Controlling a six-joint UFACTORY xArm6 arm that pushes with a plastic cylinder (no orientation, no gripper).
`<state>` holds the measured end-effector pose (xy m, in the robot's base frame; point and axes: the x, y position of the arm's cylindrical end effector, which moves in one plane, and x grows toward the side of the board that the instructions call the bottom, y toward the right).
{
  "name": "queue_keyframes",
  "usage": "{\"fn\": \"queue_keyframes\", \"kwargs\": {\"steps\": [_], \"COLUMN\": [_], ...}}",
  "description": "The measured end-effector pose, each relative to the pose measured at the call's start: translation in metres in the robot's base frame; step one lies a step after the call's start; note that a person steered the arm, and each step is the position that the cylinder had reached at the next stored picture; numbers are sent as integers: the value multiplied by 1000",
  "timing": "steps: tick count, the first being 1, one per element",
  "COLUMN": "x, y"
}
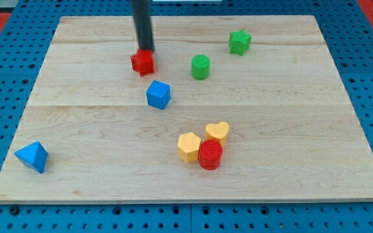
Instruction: Push the red star along with the blue cube to the down
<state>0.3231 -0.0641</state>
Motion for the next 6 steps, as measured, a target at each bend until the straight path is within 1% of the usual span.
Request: {"fn": "queue_keyframes", "kwargs": {"steps": [1, 2, 3, 4, 6], "x": [1, -25, -2, 34, 94], "y": [-8, -66, -44, 15, 62]}}
